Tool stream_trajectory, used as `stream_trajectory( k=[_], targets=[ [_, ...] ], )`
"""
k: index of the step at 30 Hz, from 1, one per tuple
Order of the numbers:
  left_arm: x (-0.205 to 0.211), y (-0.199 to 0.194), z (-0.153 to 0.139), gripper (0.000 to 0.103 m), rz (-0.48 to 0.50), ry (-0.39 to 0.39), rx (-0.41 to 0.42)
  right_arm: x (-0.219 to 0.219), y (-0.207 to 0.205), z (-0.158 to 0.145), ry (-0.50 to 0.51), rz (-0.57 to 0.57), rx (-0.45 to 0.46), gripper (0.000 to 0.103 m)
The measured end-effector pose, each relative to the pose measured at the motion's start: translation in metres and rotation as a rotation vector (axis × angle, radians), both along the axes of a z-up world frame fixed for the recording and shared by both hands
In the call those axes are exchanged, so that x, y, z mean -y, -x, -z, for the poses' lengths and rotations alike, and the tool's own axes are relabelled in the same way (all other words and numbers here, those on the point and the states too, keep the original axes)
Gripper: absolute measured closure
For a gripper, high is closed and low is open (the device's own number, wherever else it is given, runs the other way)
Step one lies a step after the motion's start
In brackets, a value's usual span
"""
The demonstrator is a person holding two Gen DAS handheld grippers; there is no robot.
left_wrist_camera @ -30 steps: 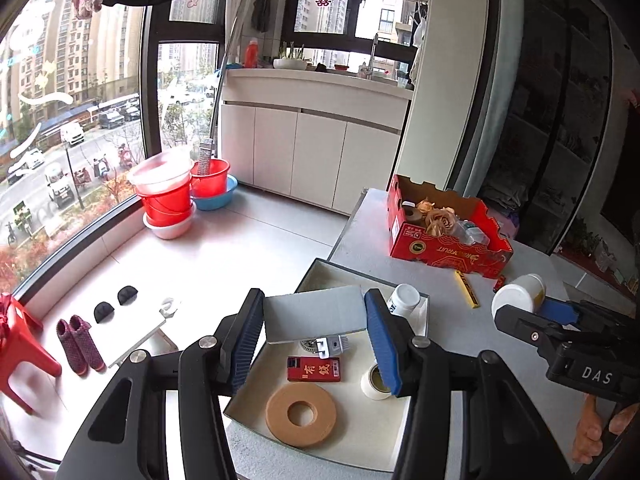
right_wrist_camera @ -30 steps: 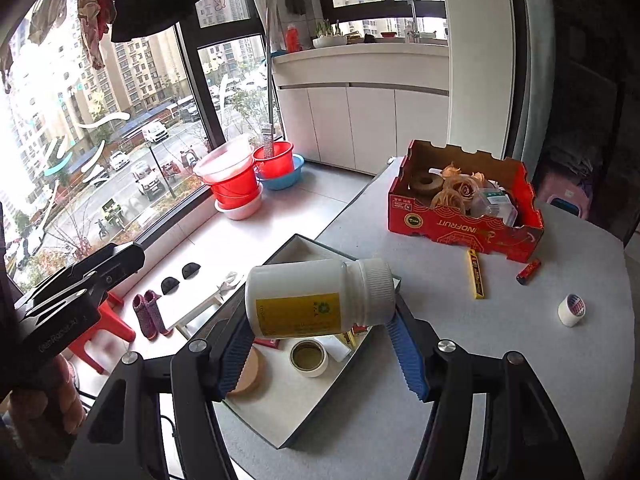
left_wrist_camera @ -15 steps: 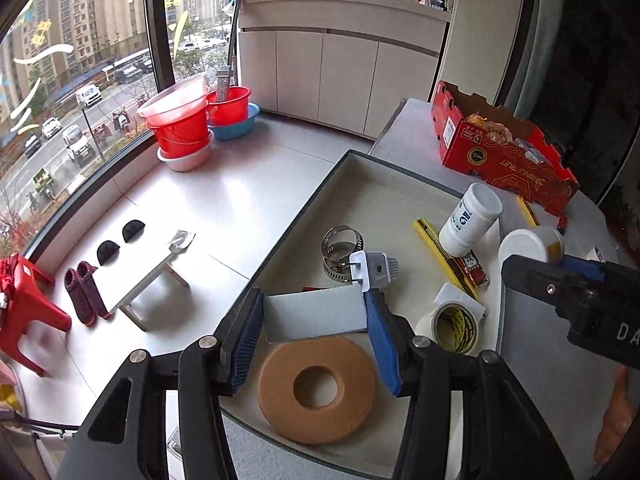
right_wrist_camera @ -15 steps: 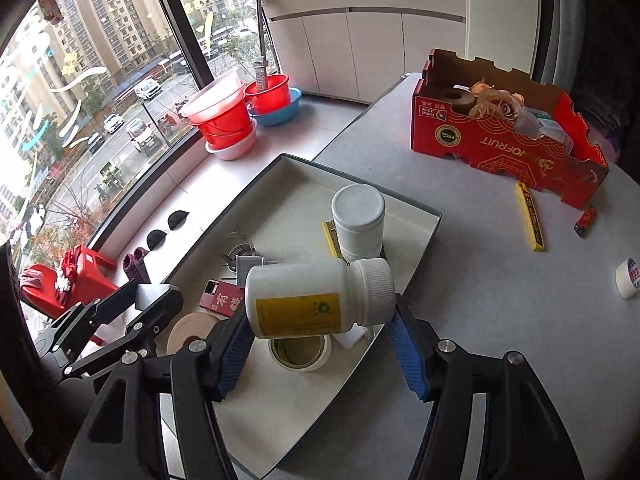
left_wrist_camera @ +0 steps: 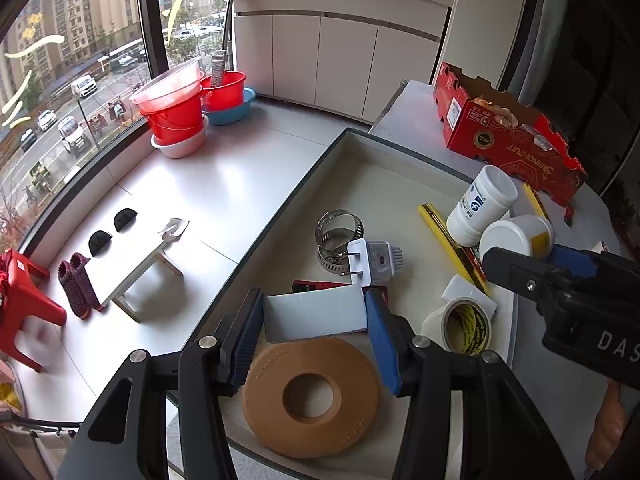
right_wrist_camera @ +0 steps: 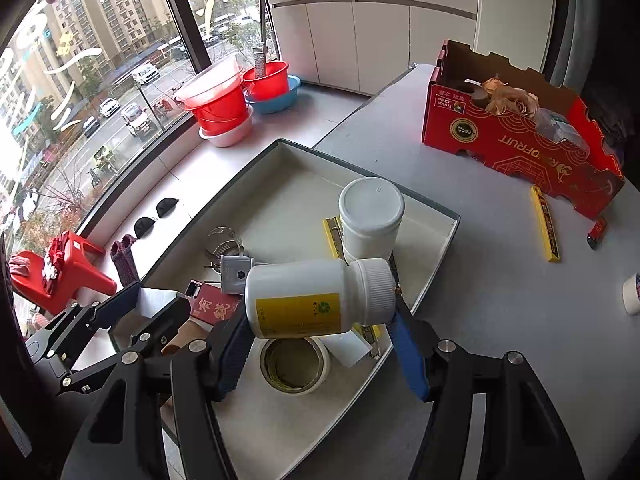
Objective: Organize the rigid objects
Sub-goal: 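Carry the yellow-label bottle and white block with both grippers over the tray, then lower the yellow-label bottle and white block into the tray and open both grippers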
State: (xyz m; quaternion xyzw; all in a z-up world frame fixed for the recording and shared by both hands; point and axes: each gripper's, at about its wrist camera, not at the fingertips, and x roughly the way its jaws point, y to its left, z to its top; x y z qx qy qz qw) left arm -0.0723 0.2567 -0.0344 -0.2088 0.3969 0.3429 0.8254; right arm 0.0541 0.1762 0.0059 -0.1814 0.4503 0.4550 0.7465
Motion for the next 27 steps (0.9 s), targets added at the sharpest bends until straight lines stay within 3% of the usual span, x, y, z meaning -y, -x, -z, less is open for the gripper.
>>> stream_trajectory(
  k=[24,27],
  targets=[
    [0.002,-0.018,0.015,0.047,0.001,0.019,-0.058,-0.007,-0.008,0.018,0.054,0.018,0.032,0.038],
    [0.003,-0.016,0.014,0.023,-0.007,0.011,-0.058,-0.006,-0.006,0.015,0.047,0.011,0.043,0.037]
  ],
)
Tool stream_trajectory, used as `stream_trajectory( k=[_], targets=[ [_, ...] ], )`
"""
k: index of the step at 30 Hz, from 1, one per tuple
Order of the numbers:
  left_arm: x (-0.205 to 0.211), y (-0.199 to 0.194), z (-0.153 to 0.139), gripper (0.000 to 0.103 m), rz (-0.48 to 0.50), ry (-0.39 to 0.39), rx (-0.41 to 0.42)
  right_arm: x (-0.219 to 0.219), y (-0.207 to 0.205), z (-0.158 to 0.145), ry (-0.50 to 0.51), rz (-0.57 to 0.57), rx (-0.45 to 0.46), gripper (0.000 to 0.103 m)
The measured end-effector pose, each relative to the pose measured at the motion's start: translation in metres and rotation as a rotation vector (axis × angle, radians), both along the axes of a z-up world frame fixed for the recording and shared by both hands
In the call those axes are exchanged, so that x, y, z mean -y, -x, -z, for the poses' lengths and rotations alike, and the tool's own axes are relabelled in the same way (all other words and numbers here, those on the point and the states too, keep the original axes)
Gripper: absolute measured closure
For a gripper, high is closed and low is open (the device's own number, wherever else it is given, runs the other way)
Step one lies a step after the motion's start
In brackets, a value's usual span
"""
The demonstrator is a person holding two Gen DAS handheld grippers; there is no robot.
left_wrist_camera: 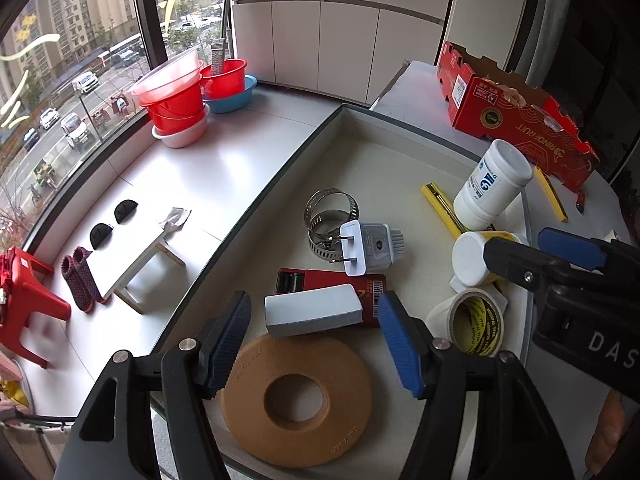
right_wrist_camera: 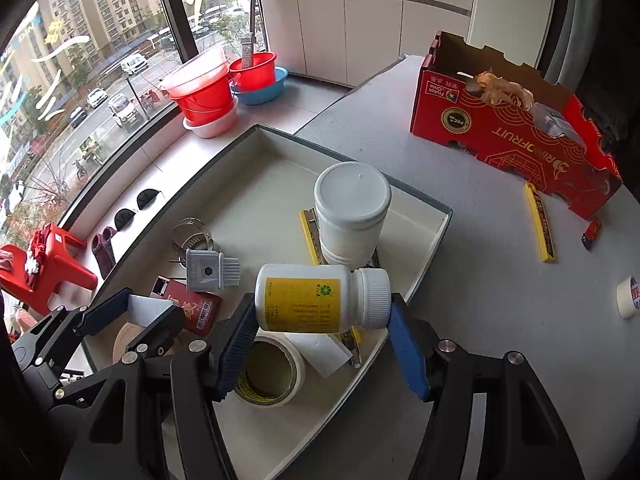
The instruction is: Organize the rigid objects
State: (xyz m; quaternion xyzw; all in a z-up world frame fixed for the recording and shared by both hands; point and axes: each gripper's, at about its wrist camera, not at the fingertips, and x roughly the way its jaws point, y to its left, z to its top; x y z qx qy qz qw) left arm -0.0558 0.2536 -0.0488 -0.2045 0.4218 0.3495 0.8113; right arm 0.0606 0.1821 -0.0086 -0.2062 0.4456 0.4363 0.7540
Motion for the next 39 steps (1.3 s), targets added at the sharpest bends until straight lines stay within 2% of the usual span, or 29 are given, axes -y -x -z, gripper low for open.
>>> stream_trajectory(
  k=[1,2,3,4,6,8,10,13,15,20,22,26,31,39],
  targets=[
    [0.001,0.002,-0.001,0.019,0.001,-0.003,0.007,0.001,0.0,-0.001,-0.003,-0.005,-0.001,0.033],
    [0.002,0.003,-0.002,0.019,0.006,0.0,0.014,0.002,0.0,-0.003,-0.009,-0.006,0.001,0.017],
    [0.003,0.005,-0.003,0.019,0.01,0.006,0.02,0.004,0.001,-0.006,-0.019,-0.006,0.01,0.007],
    [0.003,0.006,-0.003,0.016,0.013,0.013,0.023,0.007,0.002,-0.01,-0.03,-0.005,0.022,0.007],
    [0.005,0.009,-0.006,0.0,0.022,0.009,0.036,0.012,0.003,-0.016,-0.028,-0.003,0.036,0.007],
    [0.009,0.011,-0.008,0.0,0.038,-0.002,0.033,0.018,0.003,-0.021,-0.029,-0.004,0.023,0.007],
    [0.014,0.013,-0.01,0.0,0.05,-0.02,0.03,0.027,0.006,-0.027,-0.046,-0.012,0.013,0.001],
    [0.023,0.012,-0.011,0.0,0.044,-0.037,-0.056,0.039,0.012,-0.036,-0.063,-0.032,0.003,0.001],
    [0.028,0.014,-0.009,0.0,0.055,-0.015,-0.092,0.046,0.015,-0.041,-0.07,-0.034,-0.02,0.001],
    [0.034,0.033,-0.011,0.0,0.018,0.095,-0.058,0.063,0.019,-0.043,-0.086,-0.016,-0.139,0.001],
    [0.034,0.043,-0.014,0.0,-0.028,0.103,-0.058,0.066,0.021,-0.041,-0.063,-0.005,-0.166,0.001],
    [0.038,0.058,-0.022,0.0,-0.074,0.096,-0.055,0.071,0.025,-0.037,-0.025,0.022,-0.158,0.001],
    [0.051,0.061,-0.024,0.0,-0.056,0.082,-0.081,0.072,0.032,-0.031,0.005,0.012,-0.179,0.001],
    [0.065,0.059,-0.027,0.0,-0.037,0.095,-0.088,0.074,0.041,-0.035,0.027,-0.003,-0.149,0.001]
  ],
)
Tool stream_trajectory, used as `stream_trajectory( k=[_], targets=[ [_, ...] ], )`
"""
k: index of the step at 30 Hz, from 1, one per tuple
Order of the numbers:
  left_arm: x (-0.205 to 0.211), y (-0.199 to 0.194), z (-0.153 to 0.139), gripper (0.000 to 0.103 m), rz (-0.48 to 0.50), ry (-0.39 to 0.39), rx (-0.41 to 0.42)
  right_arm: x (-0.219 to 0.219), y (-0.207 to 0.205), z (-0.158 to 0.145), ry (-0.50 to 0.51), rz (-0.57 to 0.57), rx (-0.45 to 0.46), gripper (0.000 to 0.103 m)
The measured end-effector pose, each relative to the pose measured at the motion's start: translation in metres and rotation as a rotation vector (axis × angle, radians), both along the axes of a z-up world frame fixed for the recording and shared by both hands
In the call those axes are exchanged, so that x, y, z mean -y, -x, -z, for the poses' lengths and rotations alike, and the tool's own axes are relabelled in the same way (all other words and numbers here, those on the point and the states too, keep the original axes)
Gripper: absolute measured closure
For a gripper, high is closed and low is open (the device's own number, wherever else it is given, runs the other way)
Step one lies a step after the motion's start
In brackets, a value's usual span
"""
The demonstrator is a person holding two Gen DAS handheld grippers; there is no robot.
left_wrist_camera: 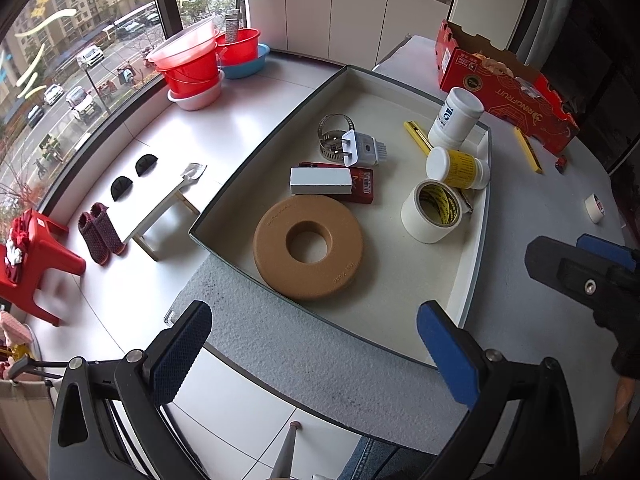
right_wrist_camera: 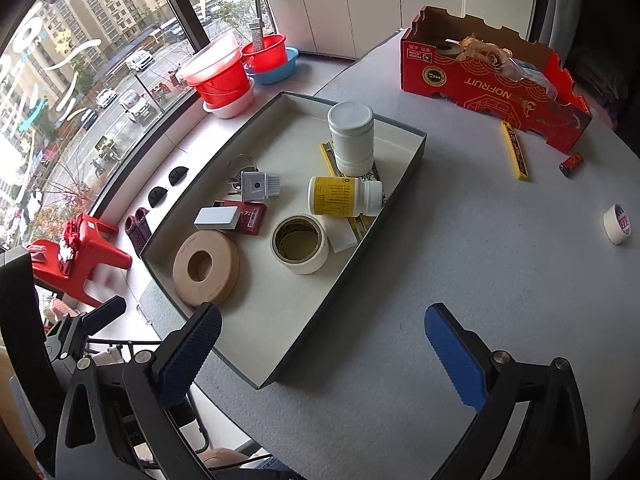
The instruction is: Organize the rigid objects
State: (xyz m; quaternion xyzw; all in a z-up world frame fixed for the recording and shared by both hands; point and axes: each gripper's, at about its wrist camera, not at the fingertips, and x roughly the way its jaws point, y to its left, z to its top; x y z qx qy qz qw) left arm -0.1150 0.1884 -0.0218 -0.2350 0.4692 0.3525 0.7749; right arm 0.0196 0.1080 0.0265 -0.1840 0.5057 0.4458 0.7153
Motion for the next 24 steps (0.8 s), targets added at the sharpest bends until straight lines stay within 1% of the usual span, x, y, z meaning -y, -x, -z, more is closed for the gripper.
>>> stream_trajectory(
  k=[7,12,17,24],
  targets=[
    [0.003,-0.001,-0.001,0.0,0.0,0.004,-0.01,-0.002,0.004,-0.001,0.005,-0.014,0.003,0.001],
    [0.004,0.0,-0.002,0.0,0.0,-0.006,-0.015,-0.009,0.009,-0.004,0.014,-0.037,0.021,0.001],
    [0.003,0.002,-0.002,0.0,-0.007,0.0,-0.009,-0.016,0.017,-0.006,0.024,-0.066,0.049,0.001],
    [0.002,0.003,-0.001,0.0,-0.009,0.001,-0.011,-0.019,0.02,-0.004,0.032,-0.075,0.049,0.001]
  ],
)
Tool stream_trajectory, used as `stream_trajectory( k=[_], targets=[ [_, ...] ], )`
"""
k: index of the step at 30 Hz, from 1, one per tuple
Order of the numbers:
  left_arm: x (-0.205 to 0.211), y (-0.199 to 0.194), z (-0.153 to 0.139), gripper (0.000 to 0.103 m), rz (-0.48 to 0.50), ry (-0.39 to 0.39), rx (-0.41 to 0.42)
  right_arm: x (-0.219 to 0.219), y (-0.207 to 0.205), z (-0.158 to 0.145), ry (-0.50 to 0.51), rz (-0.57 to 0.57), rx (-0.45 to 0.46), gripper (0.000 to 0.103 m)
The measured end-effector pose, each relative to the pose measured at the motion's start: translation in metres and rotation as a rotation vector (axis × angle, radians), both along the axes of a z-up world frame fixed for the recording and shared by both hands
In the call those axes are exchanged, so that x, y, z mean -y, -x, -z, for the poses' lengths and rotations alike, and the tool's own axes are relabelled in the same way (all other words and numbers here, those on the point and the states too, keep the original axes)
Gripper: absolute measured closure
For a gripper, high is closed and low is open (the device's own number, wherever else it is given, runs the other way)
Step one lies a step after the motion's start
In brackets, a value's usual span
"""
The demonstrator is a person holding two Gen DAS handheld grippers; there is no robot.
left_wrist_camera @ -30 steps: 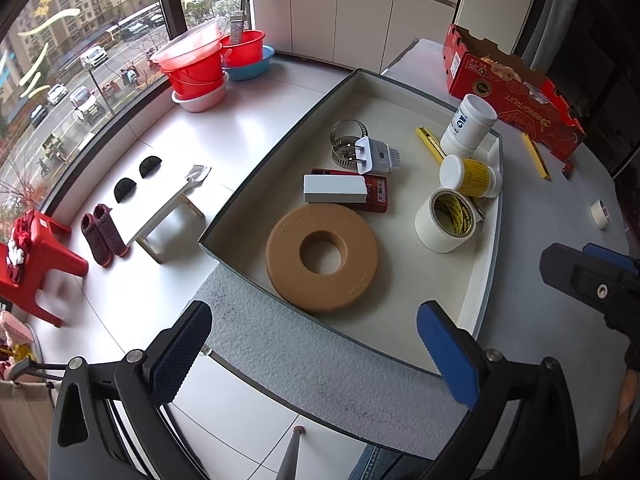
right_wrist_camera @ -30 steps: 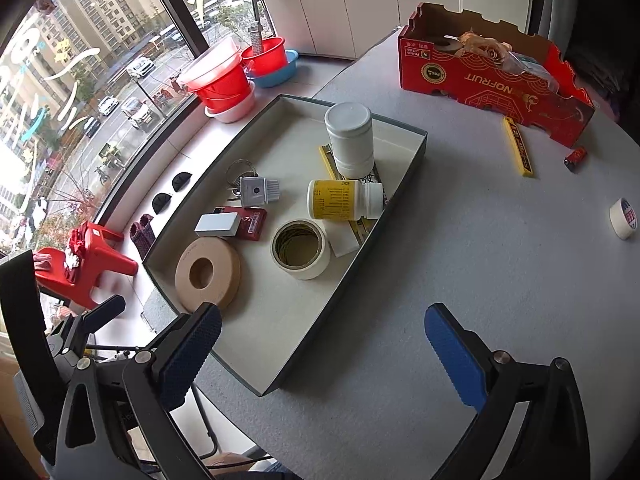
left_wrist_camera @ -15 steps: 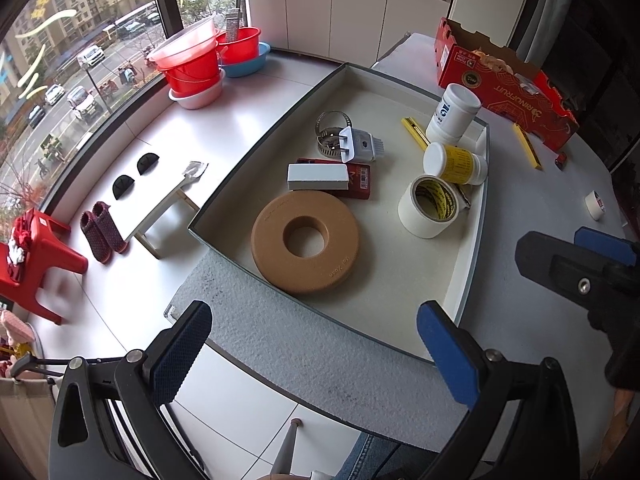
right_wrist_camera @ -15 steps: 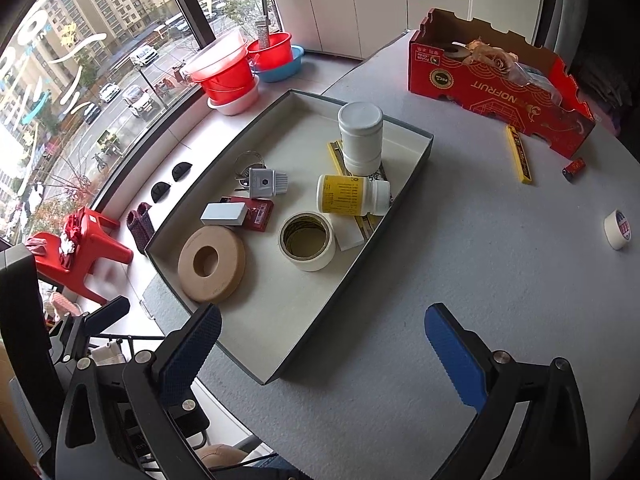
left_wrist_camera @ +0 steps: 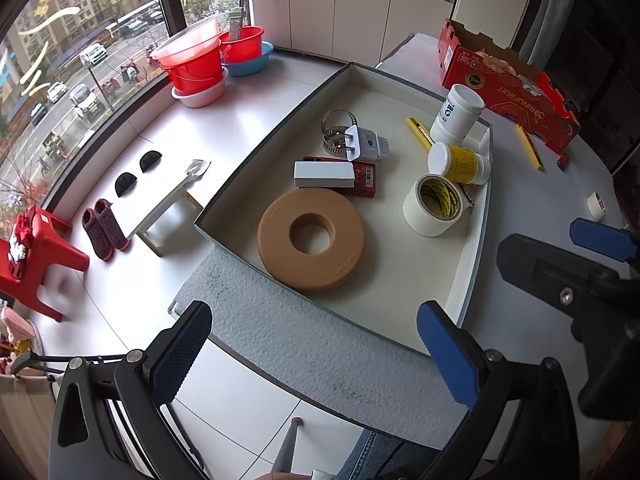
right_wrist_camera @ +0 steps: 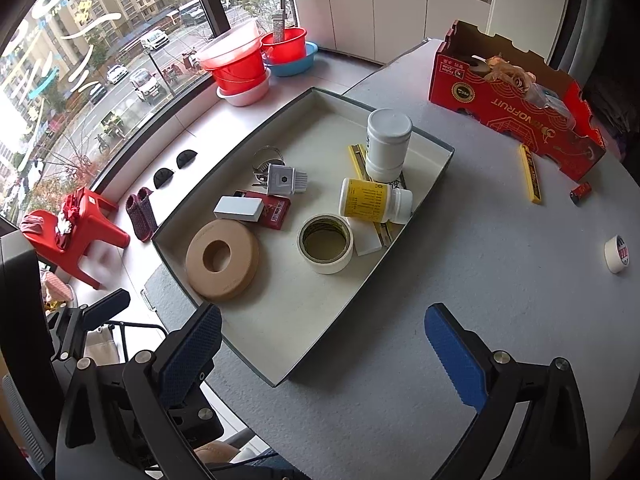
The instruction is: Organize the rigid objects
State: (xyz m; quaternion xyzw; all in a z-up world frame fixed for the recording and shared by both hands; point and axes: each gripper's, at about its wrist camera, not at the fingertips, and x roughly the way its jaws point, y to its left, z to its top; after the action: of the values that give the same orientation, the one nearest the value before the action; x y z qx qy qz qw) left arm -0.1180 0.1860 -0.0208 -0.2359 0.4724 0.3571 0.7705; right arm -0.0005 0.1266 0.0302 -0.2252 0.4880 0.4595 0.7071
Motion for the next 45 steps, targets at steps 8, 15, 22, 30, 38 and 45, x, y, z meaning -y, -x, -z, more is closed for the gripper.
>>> stream_trajectory(
  k=[8,15,22,30,38,45],
  targets=[
    [-0.002,0.002,0.001,0.0,-0.01,0.008,0.002,-0.003,0.001,0.0,0.005,-0.004,0.004,0.001],
    [-0.003,0.004,0.001,0.0,-0.015,0.009,0.001,-0.005,0.003,0.001,0.013,-0.01,0.005,0.001],
    [-0.003,0.006,0.001,0.0,-0.019,0.009,0.003,-0.007,0.005,0.001,0.015,-0.017,0.01,0.001],
    [-0.003,0.007,0.0,0.0,-0.018,0.011,0.006,-0.009,0.005,0.001,0.019,-0.02,0.011,0.001],
    [-0.004,0.007,0.0,0.0,-0.018,0.013,0.004,-0.01,0.005,0.002,0.023,-0.022,0.012,0.001],
    [-0.004,0.008,0.0,0.0,-0.019,0.015,0.006,-0.013,0.008,0.002,0.027,-0.03,0.016,0.001]
  ],
)
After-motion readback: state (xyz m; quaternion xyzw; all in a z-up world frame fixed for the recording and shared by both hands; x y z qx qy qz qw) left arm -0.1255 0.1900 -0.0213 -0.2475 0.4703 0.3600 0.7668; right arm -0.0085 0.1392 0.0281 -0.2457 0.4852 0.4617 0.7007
